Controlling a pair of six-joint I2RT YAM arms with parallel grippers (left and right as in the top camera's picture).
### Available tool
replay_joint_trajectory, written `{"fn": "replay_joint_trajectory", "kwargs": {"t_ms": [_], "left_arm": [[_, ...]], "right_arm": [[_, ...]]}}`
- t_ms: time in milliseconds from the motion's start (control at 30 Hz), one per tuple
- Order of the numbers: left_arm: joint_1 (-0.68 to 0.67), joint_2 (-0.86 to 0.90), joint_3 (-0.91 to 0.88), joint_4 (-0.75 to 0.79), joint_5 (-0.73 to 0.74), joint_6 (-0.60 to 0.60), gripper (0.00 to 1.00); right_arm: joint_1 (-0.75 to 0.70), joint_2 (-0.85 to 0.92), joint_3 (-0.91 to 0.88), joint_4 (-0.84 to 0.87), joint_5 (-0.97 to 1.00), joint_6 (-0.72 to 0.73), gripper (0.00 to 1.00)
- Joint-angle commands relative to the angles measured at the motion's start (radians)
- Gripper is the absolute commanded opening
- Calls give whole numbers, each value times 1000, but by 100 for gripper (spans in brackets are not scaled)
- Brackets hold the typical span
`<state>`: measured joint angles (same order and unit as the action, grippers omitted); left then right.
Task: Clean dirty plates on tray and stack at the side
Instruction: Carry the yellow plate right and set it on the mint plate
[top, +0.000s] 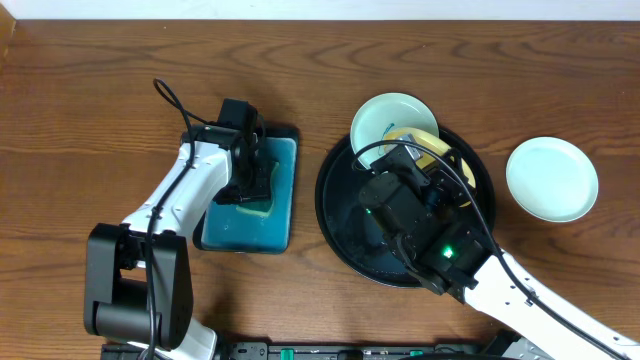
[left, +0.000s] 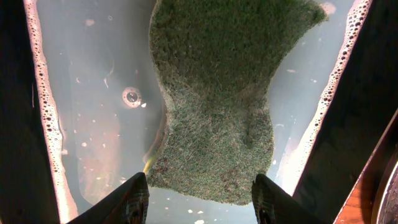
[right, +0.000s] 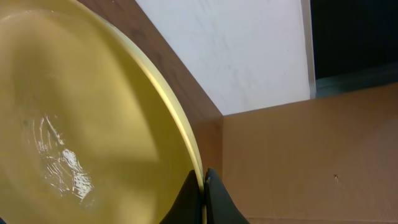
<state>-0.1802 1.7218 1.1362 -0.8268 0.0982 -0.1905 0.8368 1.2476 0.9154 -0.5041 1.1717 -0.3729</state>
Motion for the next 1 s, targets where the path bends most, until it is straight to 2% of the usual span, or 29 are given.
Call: {"fn": "replay_joint_trajectory", "kwargs": {"t_ms": [0, 400, 500, 600, 733, 833, 967], "left_arm": [[0, -10, -8, -3, -4, -13, 55], [0, -10, -8, -3, -4, -13, 55], [0, -10, -8, -3, -4, -13, 55], [0, -10, -8, -3, -4, -13, 55], [0, -10, -8, -3, -4, -13, 55], [0, -10, -8, -3, -4, -13, 55], [0, -10, -8, -3, -4, -13, 55]], "right_arm": [[2, -15, 21, 4, 36, -3, 1], [2, -15, 21, 26, 36, -9, 1], [-6, -15, 21, 30, 21, 30, 1], [-46, -15, 21, 6, -56, 152, 1], [-142, -15, 21, -75, -270, 418, 1], [-245, -15, 19, -129, -444, 593, 1], [-410, -15, 19, -167, -601, 731, 1]]}}
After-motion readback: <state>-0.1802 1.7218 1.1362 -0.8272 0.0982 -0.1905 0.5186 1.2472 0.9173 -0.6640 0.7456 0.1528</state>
